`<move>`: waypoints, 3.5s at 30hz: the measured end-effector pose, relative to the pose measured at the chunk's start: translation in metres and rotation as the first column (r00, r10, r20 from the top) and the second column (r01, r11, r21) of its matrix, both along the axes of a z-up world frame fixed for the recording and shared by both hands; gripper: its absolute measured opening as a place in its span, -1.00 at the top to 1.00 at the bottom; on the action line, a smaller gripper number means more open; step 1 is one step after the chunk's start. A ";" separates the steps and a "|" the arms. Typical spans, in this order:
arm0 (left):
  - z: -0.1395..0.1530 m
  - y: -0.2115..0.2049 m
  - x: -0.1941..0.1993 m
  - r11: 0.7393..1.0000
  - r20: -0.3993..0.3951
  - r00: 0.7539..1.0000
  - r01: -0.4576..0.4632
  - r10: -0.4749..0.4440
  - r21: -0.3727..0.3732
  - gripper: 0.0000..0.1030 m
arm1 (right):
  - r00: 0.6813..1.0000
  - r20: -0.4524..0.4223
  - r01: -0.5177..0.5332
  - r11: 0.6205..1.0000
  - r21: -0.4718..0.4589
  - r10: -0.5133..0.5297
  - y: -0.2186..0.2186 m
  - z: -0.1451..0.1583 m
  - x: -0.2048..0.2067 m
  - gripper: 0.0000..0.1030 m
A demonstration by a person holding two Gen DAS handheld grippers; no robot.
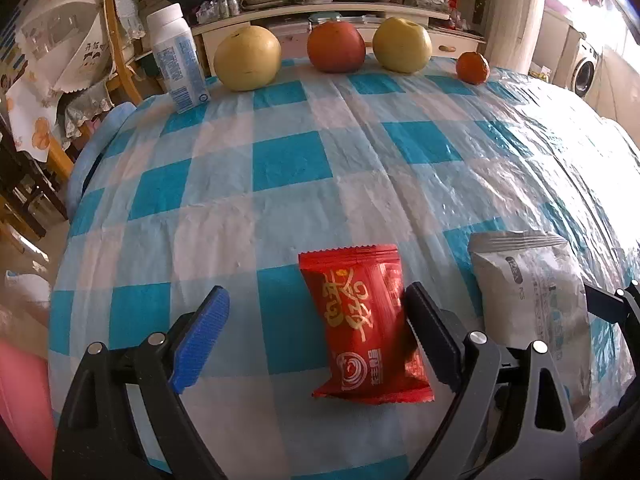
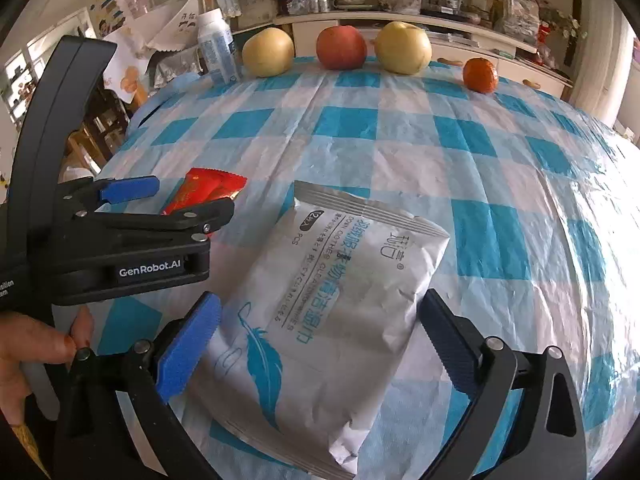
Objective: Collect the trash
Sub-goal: 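Lower the left tool onto the red snack bag while the right tool lowers onto the white wipes pack, then close the left tool on the red snack bag while the right tool closes on the wipes pack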
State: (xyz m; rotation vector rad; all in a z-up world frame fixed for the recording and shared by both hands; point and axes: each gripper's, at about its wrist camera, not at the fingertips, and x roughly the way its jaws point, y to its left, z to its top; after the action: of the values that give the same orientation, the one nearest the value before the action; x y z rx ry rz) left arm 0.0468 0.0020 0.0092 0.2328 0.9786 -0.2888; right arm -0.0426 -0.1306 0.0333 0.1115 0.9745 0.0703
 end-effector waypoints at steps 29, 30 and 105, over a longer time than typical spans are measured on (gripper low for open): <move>0.002 0.004 -0.003 0.999 -0.002 0.999 -0.049 0.049 -0.008 -0.75 | 0.998 -0.031 0.064 0.992 0.106 -0.062 -0.057 0.009 0.014 -0.90; 0.001 0.003 -0.004 0.999 -0.004 0.999 -0.051 0.051 -0.010 -0.74 | 0.998 -0.030 0.065 0.992 0.105 -0.062 -0.055 0.009 0.013 -0.90; 0.001 0.027 -0.017 0.998 0.049 0.998 -0.035 0.037 -0.059 -0.05 | 0.977 0.164 -0.125 0.989 -0.072 0.136 0.021 0.028 0.007 -0.52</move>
State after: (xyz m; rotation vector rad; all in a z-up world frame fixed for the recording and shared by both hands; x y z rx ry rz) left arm 0.0295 0.0289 0.0106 0.1681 0.9226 -0.2770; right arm -0.0355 -0.1093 0.0611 -0.0156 0.8129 0.1676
